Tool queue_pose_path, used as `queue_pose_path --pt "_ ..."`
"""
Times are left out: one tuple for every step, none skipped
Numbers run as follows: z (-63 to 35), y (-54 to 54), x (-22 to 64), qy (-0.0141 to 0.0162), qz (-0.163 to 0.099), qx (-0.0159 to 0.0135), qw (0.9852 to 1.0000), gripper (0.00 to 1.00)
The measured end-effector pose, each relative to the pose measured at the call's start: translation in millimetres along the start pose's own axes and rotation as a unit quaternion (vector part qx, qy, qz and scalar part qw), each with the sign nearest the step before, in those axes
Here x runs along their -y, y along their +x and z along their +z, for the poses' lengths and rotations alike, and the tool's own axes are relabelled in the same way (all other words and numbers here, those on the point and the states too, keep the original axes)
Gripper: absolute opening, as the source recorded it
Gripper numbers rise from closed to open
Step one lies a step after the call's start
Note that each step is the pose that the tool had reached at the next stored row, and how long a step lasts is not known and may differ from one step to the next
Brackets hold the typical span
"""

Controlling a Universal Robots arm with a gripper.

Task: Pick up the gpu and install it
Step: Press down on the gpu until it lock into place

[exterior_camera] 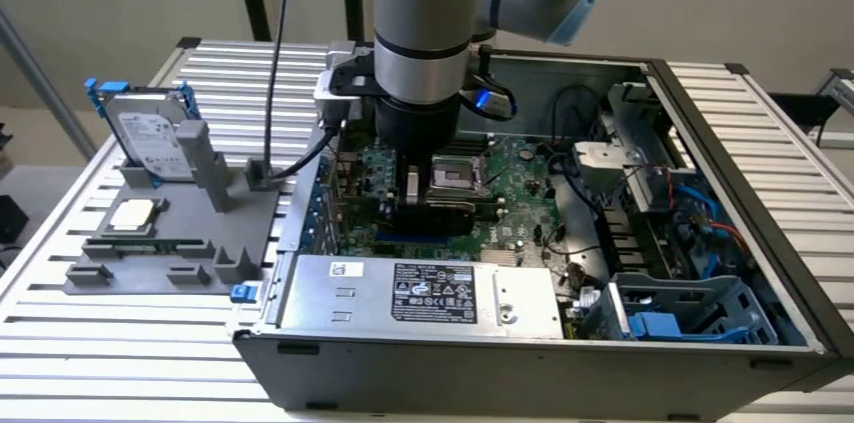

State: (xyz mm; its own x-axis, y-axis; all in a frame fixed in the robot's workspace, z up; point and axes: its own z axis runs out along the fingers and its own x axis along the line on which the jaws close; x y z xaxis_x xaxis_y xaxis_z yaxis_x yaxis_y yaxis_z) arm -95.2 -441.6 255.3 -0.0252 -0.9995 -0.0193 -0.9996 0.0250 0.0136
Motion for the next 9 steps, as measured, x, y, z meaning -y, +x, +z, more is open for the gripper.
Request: queue_pose_path --pt "0.0 0.1 -0.1 -0.0001 0.000 0.0000 1.0000 0.27" --pt "0.0 0.2 -0.2 -0.0004 0.000 0.0000 1.0000 0.27" --pt "0.0 0.3 -0.2 -0.0006 0.000 0.0000 1.0000 0.27" --pt "0.0 0.4 -0.2 -0.0008 0.000 0.0000 1.0000 0.27" --pt "0.1 0.7 -0.1 -0.0014 0.000 0.0000 1.0000 0.27" --pt "0.1 1.0 -0.1 -0.0024 0.000 0.0001 1.0000 0.27" --pt "0.1 1.5 -0.1 -0.0034 0.001 0.0001 1.0000 0.27" --pt "0.1 2.0 -0.1 -0.0044 0.001 0.0000 1.0000 0.27" --pt "0.1 2.5 -0.1 -0.0053 0.001 -0.0001 1.0000 0.27"
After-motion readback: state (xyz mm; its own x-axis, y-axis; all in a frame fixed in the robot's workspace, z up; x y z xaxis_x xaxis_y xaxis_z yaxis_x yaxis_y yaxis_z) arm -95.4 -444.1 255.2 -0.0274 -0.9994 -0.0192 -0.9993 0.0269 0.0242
